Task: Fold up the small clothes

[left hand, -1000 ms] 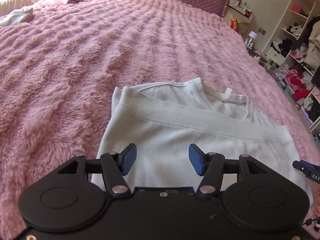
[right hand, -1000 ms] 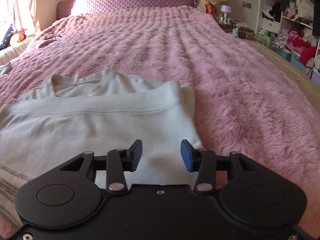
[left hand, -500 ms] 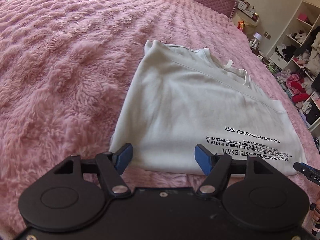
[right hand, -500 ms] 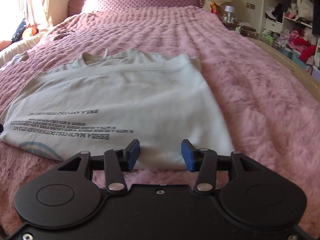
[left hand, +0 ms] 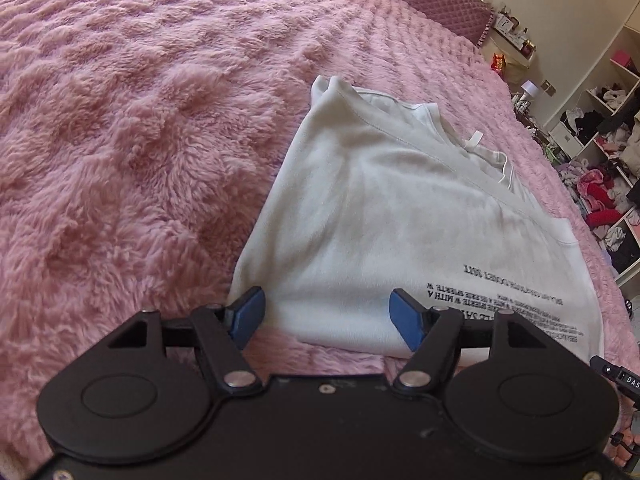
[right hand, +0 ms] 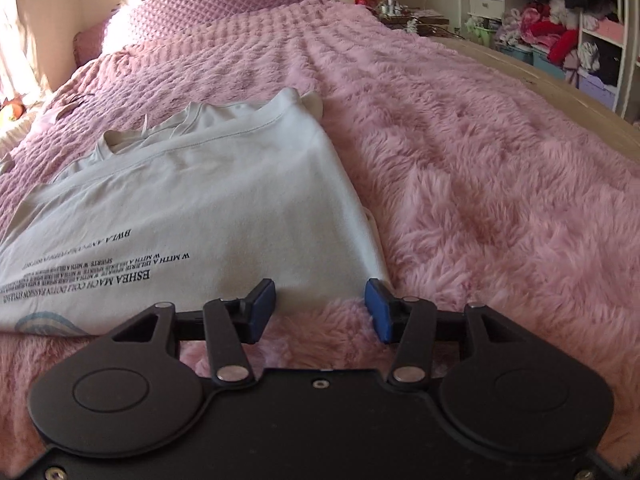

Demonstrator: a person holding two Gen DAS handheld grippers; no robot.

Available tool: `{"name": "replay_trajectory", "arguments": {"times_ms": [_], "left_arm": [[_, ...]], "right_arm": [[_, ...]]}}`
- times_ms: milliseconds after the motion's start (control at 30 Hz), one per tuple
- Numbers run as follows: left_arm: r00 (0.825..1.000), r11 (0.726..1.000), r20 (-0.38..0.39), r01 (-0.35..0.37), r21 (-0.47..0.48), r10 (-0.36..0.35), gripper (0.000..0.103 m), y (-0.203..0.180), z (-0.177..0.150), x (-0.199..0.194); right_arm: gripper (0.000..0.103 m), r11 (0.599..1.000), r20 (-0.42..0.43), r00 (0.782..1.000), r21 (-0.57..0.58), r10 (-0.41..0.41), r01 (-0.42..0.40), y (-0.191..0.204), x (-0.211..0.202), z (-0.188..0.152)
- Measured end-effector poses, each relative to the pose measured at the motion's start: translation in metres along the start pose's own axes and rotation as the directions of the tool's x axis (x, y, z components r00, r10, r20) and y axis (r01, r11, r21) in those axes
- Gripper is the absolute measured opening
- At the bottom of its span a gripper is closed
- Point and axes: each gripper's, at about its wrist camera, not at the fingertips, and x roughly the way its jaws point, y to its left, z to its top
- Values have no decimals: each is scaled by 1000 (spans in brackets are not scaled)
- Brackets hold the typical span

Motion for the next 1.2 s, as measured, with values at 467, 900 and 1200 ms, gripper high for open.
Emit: {"name": "replay_trajectory", "arguments": {"times_ms": [467,900,1200], "left_arm": [[996,913,73,84,-399,-60,72,34,-30,-28],[984,835,132,173,-523,-122,80,46,-25,8],[973,767,185,226,-601,-141,26,54,-34,-3]], "right_arm": [[58,983,79,982,80,-170,164,68,-11,3],[62,960,-1,975,178,-220,217,63,-6,-3],[65,960,-15,977,187,-211,210,59,-5,-2]]}}
